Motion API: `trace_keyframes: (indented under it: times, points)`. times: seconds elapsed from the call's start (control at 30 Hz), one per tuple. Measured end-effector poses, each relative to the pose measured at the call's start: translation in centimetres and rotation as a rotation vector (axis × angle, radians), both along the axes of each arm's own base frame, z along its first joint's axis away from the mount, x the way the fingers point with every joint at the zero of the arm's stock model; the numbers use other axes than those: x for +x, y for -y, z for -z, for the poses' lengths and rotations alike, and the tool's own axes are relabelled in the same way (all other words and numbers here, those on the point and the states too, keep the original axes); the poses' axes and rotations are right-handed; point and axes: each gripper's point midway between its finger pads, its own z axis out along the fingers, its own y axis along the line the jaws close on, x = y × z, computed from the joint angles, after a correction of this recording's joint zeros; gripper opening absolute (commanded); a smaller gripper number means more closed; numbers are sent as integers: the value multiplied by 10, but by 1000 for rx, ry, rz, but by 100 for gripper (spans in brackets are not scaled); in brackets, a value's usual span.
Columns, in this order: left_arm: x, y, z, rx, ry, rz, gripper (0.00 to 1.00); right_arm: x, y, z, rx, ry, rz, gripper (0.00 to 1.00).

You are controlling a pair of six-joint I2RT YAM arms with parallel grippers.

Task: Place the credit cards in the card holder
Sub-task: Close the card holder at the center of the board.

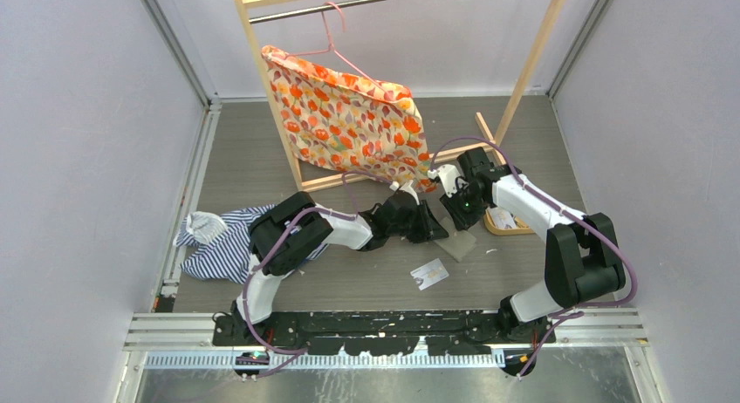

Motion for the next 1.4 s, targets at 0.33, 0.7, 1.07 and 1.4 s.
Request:
trace_keyframes:
  times: [0.33,0.7,1.07,1.4]
  points:
    - [0,0,0,-5,-1,0,23,0,2,5,-15,-14,3,14]
    - [0,0,0,-5,-1,0,23,-1,2,5,-12,-15,1,1]
    - [0,-1,1,-5,-3,1,23,-11,-8,4,43,-58,-33,1]
    - [0,-1,1,-7,-5,4,23,-17,-11,10,45,-95,-52,1]
